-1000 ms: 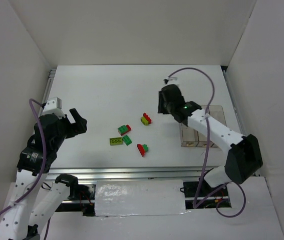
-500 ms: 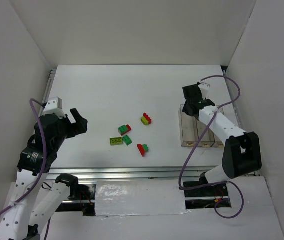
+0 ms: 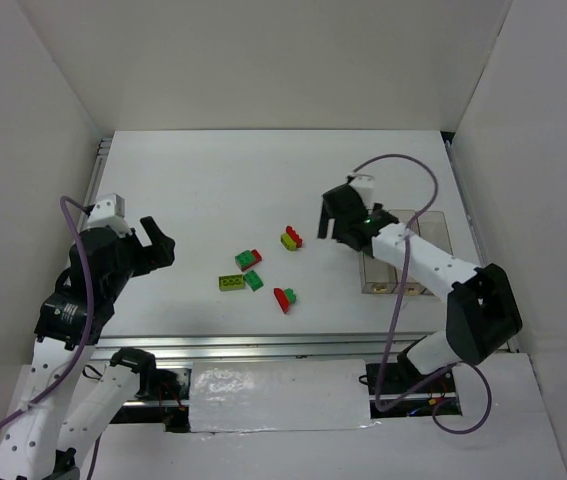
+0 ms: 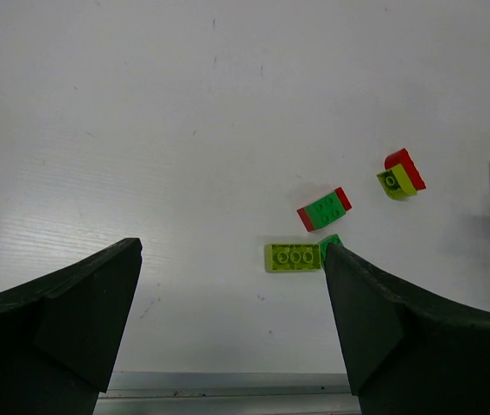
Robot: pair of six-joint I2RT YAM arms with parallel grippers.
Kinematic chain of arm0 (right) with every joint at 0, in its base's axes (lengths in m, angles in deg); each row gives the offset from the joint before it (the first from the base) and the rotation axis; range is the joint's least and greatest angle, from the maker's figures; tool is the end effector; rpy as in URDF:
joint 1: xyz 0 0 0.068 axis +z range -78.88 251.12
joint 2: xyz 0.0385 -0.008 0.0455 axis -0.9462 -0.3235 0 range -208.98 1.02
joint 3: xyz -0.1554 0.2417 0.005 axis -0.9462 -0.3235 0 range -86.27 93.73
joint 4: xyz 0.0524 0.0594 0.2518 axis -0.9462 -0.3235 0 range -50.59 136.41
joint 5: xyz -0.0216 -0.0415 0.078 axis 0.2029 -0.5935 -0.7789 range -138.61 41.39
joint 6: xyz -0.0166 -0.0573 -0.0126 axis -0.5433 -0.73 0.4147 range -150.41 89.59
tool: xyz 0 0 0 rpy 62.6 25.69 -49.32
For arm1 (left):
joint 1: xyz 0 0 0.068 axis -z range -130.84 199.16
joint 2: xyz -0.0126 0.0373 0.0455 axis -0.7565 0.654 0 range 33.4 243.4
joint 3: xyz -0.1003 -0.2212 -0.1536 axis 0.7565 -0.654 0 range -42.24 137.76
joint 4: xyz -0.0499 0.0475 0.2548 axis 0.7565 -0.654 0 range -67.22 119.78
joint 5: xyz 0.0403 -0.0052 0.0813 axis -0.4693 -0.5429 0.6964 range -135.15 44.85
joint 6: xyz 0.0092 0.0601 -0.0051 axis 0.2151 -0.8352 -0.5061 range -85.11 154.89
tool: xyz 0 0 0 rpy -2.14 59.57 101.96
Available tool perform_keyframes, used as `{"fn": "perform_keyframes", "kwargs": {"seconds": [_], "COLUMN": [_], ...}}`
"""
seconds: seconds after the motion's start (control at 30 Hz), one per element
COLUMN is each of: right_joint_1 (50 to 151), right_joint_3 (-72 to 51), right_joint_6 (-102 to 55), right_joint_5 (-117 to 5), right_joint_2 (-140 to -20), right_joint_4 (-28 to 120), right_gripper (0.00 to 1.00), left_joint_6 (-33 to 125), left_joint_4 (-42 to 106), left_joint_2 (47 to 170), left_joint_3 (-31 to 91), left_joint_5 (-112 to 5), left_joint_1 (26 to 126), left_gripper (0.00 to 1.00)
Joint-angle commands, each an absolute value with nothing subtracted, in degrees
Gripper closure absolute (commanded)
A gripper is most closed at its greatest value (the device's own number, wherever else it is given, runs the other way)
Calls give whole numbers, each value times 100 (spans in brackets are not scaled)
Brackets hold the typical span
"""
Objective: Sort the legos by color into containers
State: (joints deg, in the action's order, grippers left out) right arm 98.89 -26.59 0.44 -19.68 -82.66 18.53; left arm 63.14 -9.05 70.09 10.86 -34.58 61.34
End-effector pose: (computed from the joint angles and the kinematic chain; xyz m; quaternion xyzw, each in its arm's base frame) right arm 0.2850 0.1250 0.2552 0.1062 0.9127 -0.0510 0.3913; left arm 0.1256 -0.0185 0.3624 -0.1663 0.8123 -0.1195 0.5461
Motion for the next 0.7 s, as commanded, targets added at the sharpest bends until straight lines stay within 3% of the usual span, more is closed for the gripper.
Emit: {"fn": "perform_keyframes", "kwargs": {"seconds": [0.0,0.17,0.43,0.6,0.67], "right_joint_1": [11074,12155,12632,12711,12720], "right_joint_3": [-2545,-2870,-2703,-2914,-2984], "right_joint_6": [44,114,-334,-343,-343], "right_joint_5": [-2501,-3077,-3402,-3648,-3736], "right_joint_2": [-7984,-8291,-9425,-9469,-9452], "right_joint_4": [1985,2390,2487,2654,2759], "right_gripper": [0,1,3,11,23], "left_joint_6": [6170,6179,6205,6205,6196], "left_joint_4": [-652,-652,-669,-669,-669], "left_joint_2": [7058,7102,7119,7146,7163], "left_joint_3": [1102,1085,1076,1084,1093], "left_joint_5": [-3469,-3451,-3425,-3425,-3442], "left_joint_1": [6146,6146,6155,6155,6155], "left_gripper": [0,1,1,1,1]}}
